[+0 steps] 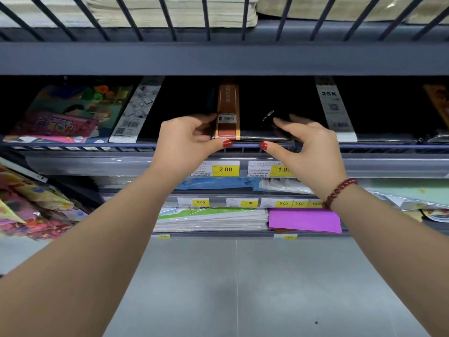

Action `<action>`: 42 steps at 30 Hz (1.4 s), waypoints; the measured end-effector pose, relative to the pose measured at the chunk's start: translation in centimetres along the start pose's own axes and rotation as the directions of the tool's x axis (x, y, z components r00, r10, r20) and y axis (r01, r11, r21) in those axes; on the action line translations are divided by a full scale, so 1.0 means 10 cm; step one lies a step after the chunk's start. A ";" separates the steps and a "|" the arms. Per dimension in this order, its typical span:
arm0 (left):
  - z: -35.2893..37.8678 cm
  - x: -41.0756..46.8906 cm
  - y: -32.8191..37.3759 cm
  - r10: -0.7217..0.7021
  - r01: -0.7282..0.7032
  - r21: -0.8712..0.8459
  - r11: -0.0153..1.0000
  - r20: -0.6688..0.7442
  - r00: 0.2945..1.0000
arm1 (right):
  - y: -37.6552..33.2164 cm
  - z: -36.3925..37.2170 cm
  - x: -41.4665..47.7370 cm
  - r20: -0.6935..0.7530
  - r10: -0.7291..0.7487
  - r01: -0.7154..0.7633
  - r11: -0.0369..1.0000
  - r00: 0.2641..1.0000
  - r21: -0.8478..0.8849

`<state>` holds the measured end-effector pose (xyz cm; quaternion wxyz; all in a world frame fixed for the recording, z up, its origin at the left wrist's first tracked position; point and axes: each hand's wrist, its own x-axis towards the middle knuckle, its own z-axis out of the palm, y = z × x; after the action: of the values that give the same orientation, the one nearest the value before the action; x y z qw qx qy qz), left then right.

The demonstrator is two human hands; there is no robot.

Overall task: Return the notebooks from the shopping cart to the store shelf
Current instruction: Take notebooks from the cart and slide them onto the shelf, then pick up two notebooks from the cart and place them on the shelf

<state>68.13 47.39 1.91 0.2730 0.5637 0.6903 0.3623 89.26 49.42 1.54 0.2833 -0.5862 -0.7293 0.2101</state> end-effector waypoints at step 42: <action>-3.25 -4.28 1.12 -0.129 0.517 0.729 0.447 -0.520 0.844 | -3.74 -0.93 -2.09 0.498 -0.804 0.936 0.349 0.324 -0.047</action>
<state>58.34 0.56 28.70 -0.1160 0.3925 0.9121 0.0217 71.06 20.39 28.85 0.0982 -0.0739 -0.9924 0.0085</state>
